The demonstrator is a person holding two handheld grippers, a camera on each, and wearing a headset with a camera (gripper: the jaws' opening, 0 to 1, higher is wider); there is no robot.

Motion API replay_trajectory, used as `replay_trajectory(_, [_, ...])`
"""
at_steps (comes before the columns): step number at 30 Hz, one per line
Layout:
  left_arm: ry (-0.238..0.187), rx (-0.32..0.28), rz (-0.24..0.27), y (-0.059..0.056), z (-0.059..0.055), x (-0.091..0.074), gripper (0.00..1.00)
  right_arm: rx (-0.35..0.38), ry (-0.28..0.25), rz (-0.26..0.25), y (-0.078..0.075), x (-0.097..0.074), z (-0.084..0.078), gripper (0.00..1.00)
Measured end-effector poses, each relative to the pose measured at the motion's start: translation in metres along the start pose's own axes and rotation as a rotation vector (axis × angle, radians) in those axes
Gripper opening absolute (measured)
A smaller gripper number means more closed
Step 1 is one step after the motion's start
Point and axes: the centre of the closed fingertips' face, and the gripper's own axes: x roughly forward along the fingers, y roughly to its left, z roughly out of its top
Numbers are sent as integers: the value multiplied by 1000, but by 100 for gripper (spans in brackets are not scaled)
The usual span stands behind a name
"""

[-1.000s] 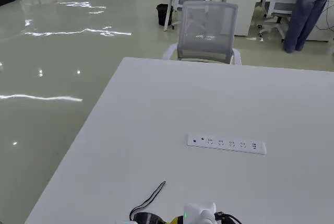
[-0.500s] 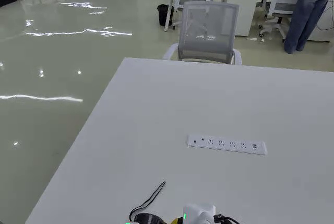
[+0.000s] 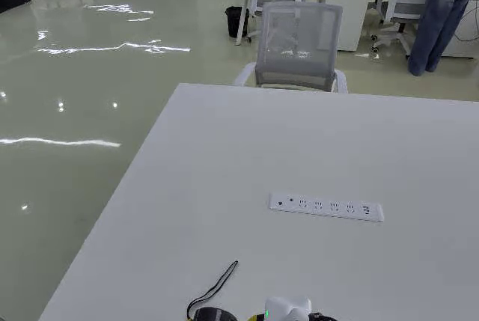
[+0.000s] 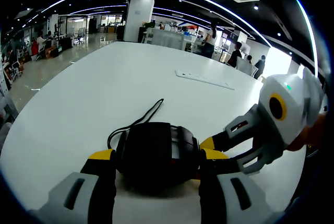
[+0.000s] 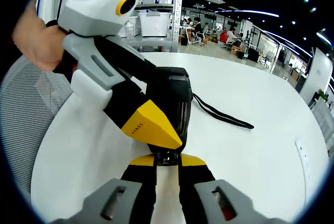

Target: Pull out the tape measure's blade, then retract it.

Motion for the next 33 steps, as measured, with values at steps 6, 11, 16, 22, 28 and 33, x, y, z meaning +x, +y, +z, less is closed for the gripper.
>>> replay_trajectory(6, [-3,4,-5,0,1,1,63,-8,11,-9,-1,1,-1,15])
replay_trajectory(11, [8,44,-28,-1,2,3,64,-10,14,-13,-1,1,0,15])
replay_trajectory(16, [15,94,-41,0,4,3,64,3,17,-24,-2,1,0,17])
replay_trajectory(22, [-13,156,-49,1,10,-5,68,8,29,-34,-3,-3,-3,19])
replay_trajectory(28, [-31,205,-66,4,15,-11,68,22,29,-47,-2,-12,-5,20])
replay_trajectory(33, [-36,263,-82,7,17,-18,69,45,22,-68,-2,-22,-7,22])
